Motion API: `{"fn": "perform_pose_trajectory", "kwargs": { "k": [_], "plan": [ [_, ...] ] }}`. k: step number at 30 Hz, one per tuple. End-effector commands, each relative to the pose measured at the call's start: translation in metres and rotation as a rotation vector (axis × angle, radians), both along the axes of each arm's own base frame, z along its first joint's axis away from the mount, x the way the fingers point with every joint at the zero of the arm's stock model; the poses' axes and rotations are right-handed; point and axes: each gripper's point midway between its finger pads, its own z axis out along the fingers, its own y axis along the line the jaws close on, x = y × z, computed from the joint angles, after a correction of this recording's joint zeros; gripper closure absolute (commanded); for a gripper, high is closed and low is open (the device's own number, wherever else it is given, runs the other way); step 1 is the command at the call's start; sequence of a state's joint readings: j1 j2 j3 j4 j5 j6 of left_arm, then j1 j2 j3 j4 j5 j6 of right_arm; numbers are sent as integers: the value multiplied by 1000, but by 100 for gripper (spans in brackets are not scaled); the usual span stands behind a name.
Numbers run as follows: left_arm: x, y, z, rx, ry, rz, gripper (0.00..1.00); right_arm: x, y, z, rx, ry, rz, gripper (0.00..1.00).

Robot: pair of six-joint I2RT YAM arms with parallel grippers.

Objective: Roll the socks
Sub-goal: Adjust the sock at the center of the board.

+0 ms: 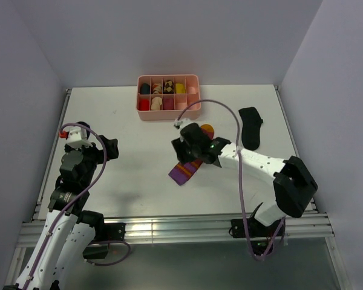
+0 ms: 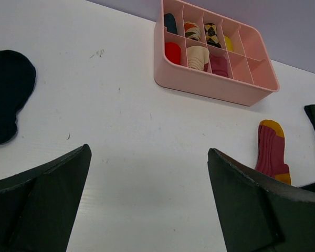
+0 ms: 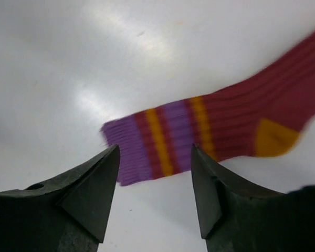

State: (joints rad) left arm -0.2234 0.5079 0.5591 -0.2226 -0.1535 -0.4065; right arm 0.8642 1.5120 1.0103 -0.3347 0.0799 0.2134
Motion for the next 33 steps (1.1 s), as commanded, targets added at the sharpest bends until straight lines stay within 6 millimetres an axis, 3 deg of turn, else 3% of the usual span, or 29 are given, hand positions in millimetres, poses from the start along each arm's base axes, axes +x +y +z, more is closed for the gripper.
{"fn": "perform_pose_trajectory", "kwargs": {
  "k": [1, 3, 5, 6, 8, 10, 12, 15, 21, 26, 29, 31, 32, 33],
  "plan": [
    [1, -4, 9, -11, -33, -16, 2, 65, -48, 25, 6, -57, -272, 38],
    [2, -4, 9, -10, -32, -17, 2, 95, -77, 17, -20, -51, -388, 42],
    [2, -5, 8, -11, -27, -22, 2, 116, -85, 19, -18, -52, -420, 43],
    [2, -5, 9, -10, -29, -22, 2, 126, -92, 5, -39, -26, -446, 44],
    [3, -5, 7, -10, -23, -20, 2, 143, -94, 1, -36, -17, -470, 45],
    [3, -4, 7, -9, -21, -19, 2, 157, -96, -19, -47, 24, -483, 47],
    [3, -4, 7, -10, -23, -19, 2, 162, -96, -43, -73, 67, -486, 47],
    [3, -6, 5, -9, -17, -25, 2, 170, -87, -60, -78, 98, -468, 47],
    [6, -9, 1, -7, -1, -42, 2, 189, -65, -83, -67, 125, -367, 48],
    [7, -10, 0, -5, 5, -46, 2, 206, -49, -68, -62, 75, -295, 46],
    [8, -10, 0, -5, 8, -46, 1, 204, -44, -35, -45, -21, -262, 43],
    [8, -10, 0, -3, 6, -47, 1, 185, -41, -5, -28, -90, -216, 40],
    [7, -10, 0, -4, 5, -48, 1, 180, -41, 29, 4, -170, -214, 37],
    [7, -10, 2, -5, 2, -48, 1, 164, -44, 22, -15, -166, -196, 36]
  ]
}}
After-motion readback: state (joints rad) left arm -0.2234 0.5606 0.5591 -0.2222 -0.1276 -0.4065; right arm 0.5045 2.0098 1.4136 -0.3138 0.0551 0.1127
